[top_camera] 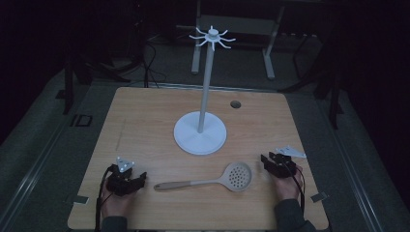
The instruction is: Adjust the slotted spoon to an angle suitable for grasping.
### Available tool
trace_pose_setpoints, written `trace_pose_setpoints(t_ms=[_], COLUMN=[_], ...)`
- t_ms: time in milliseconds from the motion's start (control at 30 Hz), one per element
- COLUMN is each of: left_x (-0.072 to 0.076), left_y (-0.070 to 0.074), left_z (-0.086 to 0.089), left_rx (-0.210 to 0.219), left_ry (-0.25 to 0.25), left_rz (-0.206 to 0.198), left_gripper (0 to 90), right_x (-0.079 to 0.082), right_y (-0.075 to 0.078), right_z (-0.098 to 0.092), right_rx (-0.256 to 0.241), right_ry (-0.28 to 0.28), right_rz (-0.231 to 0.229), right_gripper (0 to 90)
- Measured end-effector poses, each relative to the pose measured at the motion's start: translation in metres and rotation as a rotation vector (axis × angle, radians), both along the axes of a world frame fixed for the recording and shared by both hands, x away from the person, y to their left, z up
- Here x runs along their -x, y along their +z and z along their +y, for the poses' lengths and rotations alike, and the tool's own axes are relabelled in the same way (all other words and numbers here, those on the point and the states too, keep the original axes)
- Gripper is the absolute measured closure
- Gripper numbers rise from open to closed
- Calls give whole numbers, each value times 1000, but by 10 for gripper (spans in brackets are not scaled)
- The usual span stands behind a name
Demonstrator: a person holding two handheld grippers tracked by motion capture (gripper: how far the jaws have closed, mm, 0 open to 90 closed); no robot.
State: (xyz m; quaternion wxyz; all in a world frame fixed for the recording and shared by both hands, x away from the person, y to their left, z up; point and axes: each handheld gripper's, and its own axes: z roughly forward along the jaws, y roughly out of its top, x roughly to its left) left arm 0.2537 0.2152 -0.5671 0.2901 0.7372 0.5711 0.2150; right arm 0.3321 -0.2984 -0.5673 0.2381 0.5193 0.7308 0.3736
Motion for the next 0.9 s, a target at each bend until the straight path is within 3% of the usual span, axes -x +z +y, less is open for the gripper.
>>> trace_pose_setpoints(t_ms=[33, 133, 367, 500, 633, 733, 800, 900], left_x=[0, 1, 5, 10, 18, 24, 26, 26], left_y=[0, 1, 4, 7, 9, 11, 11, 10], left_z=[-1, -2, -5, -9, -13, -16, -19, -23], left_rx=[-6, -8, 13, 29, 8, 18, 19, 14], left_ry=[-6, -17, -55, -88, -126, -149, -167, -181], left_rz=[-1, -6, -17, -23, -12, -1, 37, 57], left_gripper=[410, 412, 515, 620, 705, 846, 876, 885], right_x=[3, 6, 12, 15, 17, 20, 20, 21], right_y=[7, 12, 30, 38, 40, 44, 46, 47], right_z=[0, 2, 14, 23, 25, 25, 25, 24], right_rx=[-10, -11, 10, 53, 69, 73, 72, 68], right_ry=[24, 44, 89, 116, 120, 113, 108, 100], right_rz=[-30, -51, -100, -126, -138, -154, -163, -175], right_gripper=[605, 600, 550, 545, 532, 518, 511, 505])
